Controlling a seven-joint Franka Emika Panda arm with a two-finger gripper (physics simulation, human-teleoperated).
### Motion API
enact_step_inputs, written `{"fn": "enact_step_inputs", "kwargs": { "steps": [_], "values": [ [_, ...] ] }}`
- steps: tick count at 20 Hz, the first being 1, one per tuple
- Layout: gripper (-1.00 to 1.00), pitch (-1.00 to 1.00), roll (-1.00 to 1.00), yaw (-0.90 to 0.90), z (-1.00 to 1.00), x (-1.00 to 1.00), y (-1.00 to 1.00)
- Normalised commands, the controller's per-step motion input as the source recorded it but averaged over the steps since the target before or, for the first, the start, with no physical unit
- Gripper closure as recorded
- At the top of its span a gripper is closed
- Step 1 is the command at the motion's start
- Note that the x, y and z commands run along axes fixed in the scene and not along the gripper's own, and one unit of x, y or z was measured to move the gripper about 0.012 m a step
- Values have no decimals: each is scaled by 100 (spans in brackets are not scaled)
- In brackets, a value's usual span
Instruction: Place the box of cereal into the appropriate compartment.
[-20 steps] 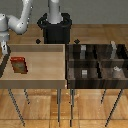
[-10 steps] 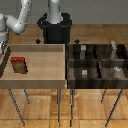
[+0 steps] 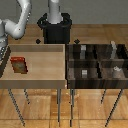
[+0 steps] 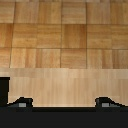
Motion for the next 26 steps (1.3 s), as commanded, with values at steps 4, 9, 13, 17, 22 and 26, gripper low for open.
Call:
{"fn": "enact_step_inputs", "kwargs": {
  "steps": [4,9,13,17,22,26],
  "values": [
    [-100,0,0,0,0,0,25],
    [-100,0,0,0,0,0,60],
    [-100,0,0,0,0,0,50],
    [-100,0,0,0,0,25,0],
    [-100,0,0,0,0,0,20],
    [-100,0,0,0,0,0,25]
  ]
}}
